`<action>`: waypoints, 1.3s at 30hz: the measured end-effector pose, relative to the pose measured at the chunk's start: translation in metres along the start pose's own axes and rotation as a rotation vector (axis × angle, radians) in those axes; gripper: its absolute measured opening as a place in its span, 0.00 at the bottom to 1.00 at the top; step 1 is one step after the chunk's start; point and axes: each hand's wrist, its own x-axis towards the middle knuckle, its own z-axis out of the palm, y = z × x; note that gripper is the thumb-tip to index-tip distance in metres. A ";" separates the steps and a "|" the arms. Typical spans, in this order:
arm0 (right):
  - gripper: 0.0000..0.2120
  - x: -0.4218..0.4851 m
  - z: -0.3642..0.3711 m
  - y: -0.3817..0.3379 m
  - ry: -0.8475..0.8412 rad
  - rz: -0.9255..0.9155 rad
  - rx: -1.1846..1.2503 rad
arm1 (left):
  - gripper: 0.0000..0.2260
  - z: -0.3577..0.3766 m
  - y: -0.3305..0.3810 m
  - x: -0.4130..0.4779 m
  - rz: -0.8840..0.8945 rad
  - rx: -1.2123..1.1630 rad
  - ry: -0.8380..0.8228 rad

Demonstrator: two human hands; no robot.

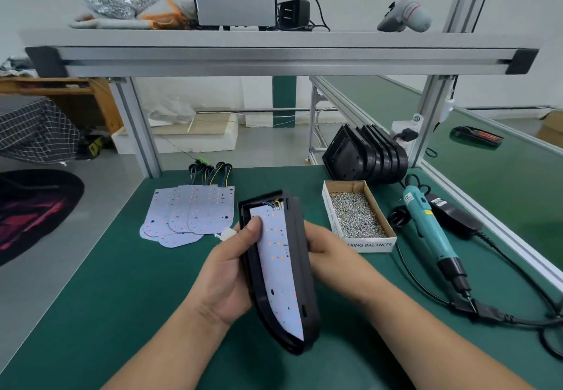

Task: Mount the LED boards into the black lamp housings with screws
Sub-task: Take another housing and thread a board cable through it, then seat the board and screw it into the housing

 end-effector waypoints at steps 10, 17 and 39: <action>0.09 0.004 -0.033 0.003 0.392 -0.053 -0.532 | 0.26 -0.020 0.024 0.007 0.115 -0.050 0.035; 0.04 0.000 -0.035 0.002 0.273 0.015 -0.528 | 0.10 -0.023 0.022 0.005 0.067 -0.169 0.027; 0.13 0.001 -0.047 -0.010 0.788 0.110 -0.213 | 0.13 -0.030 0.031 0.002 0.143 0.015 0.085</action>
